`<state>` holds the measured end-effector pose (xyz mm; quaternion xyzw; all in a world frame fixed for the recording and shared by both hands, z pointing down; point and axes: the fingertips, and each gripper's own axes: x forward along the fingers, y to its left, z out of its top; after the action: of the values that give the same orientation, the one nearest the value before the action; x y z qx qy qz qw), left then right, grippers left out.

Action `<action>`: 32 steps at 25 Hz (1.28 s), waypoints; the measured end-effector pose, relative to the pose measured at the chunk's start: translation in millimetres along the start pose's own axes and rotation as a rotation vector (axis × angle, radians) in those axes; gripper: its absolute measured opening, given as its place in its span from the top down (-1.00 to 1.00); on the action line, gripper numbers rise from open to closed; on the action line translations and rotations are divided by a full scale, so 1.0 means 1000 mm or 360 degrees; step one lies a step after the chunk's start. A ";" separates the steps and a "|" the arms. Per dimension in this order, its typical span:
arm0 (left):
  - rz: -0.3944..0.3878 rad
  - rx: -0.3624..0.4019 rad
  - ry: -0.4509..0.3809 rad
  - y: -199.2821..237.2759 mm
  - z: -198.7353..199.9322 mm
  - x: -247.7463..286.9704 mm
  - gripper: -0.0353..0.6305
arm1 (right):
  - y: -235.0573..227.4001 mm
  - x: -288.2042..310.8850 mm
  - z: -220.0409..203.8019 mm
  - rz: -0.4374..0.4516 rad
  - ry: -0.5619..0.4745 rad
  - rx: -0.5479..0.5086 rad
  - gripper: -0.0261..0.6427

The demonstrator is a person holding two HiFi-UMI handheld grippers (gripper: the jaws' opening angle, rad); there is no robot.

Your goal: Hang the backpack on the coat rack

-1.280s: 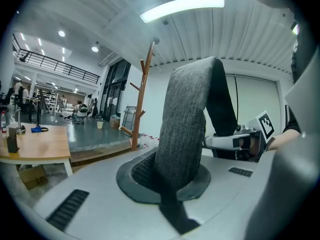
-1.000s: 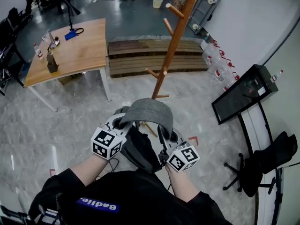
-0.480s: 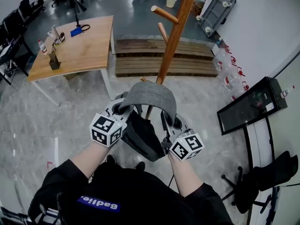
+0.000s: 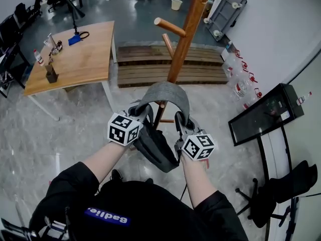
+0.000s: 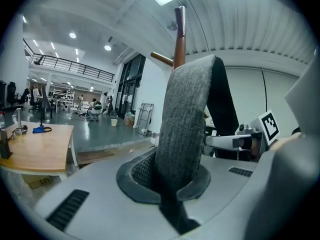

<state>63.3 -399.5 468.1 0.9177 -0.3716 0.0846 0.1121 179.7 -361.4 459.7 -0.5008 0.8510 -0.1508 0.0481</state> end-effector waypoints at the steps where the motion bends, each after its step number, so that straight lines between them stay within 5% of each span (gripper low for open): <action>1: -0.0005 -0.0007 0.0025 0.002 -0.007 0.007 0.81 | -0.007 0.003 -0.007 -0.0022 0.0024 0.0014 0.92; 11: -0.0070 -0.0005 0.0226 0.016 -0.065 0.050 0.81 | -0.036 0.030 -0.081 -0.0127 0.0284 0.0115 0.92; 21: -0.0128 0.0056 0.0237 0.017 -0.087 0.067 0.79 | -0.024 0.055 -0.121 -0.0018 0.0438 0.0005 0.92; 25: -0.0106 0.0132 0.0253 0.017 -0.091 0.069 0.61 | -0.022 0.059 -0.125 0.0001 0.0451 -0.0043 0.90; 32: -0.0012 0.0207 0.0245 0.010 -0.090 0.055 0.45 | -0.028 0.047 -0.119 0.0024 0.0395 -0.0068 0.39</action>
<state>88.5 -418.4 569.2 0.9152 -0.3523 0.1783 0.0808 152.3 -390.1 584.4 -0.4728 0.8571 -0.1930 -0.0672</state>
